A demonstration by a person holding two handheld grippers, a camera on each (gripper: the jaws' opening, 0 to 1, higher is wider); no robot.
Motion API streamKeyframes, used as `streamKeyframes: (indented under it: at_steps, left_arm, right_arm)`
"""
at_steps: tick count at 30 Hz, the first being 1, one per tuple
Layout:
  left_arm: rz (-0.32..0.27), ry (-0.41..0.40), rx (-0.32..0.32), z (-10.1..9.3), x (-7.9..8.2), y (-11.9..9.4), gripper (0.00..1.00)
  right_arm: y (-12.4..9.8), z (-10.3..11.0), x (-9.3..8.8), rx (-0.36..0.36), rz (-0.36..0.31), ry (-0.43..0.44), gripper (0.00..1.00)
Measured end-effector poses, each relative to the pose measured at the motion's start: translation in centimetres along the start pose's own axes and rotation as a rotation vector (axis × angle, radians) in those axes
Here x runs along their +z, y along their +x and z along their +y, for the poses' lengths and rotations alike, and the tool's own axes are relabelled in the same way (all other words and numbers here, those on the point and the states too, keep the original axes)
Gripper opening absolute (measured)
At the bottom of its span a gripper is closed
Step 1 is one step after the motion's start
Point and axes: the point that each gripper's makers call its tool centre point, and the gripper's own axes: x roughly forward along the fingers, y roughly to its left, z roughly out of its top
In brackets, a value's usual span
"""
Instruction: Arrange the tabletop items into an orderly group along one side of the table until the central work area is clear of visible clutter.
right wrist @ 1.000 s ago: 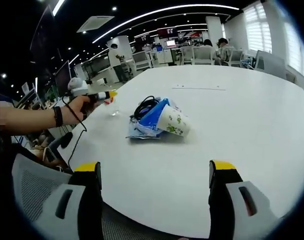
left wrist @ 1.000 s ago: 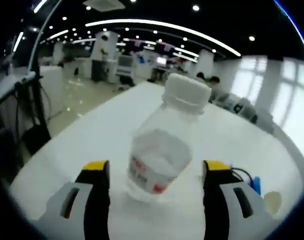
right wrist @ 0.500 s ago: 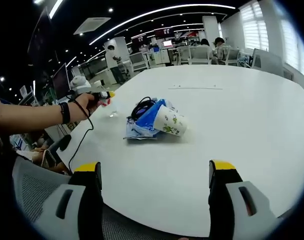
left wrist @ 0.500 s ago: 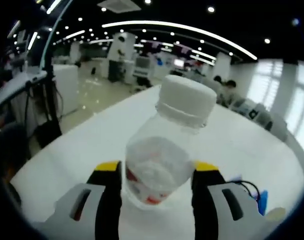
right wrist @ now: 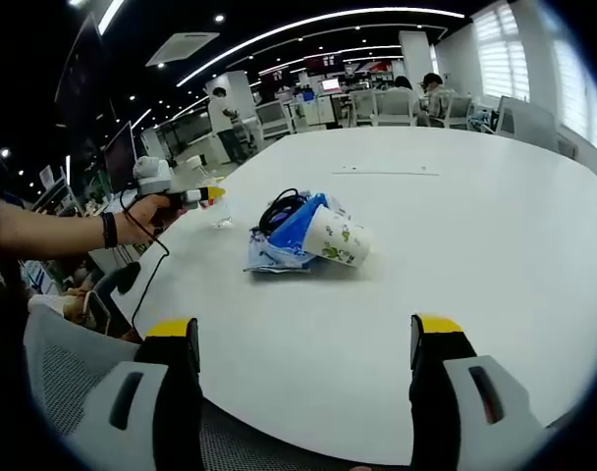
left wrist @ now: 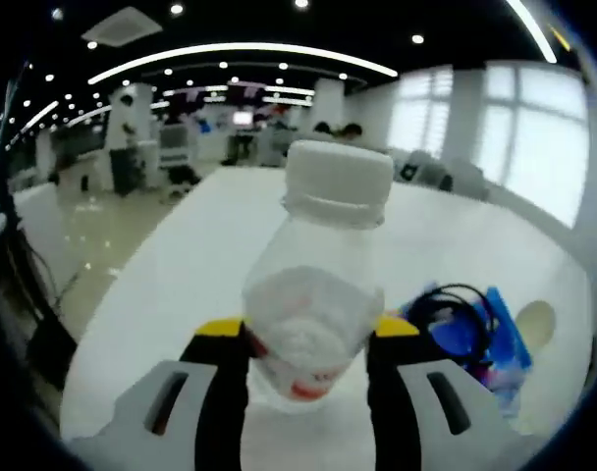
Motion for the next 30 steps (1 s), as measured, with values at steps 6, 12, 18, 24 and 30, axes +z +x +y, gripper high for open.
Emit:
streamKeyframes:
  at_steps: [6, 12, 18, 24, 30]
  left_arm:
    - [0.051, 0.124, -0.159, -0.2, 0.1, 0.4, 0.42]
    - [0.097, 0.105, -0.210, -0.3, 0.0, 0.2, 0.43]
    - [0.031, -0.089, -0.185, -0.9, 0.7, -0.8, 0.52]
    - [0.043, -0.160, -0.087, -1.1, -0.8, -1.5, 0.68]
    - [-0.011, -0.216, 0.051, -0.9, -1.1, -1.7, 0.72]
  right_arm:
    - [0.0, 0.1, 0.0, 0.000, 0.005, -0.008, 0.89]
    - [0.1, 0.4, -0.2, 0.006, 0.011, -0.014, 0.90]
    - [0.1, 0.5, -0.3, 0.007, 0.013, -0.019, 0.91]
    - [0.1, 0.3, 0.1, 0.003, 0.003, -0.018, 0.92]
    - [0.2, 0.5, 0.2, 0.009, -0.003, -0.018, 0.92]
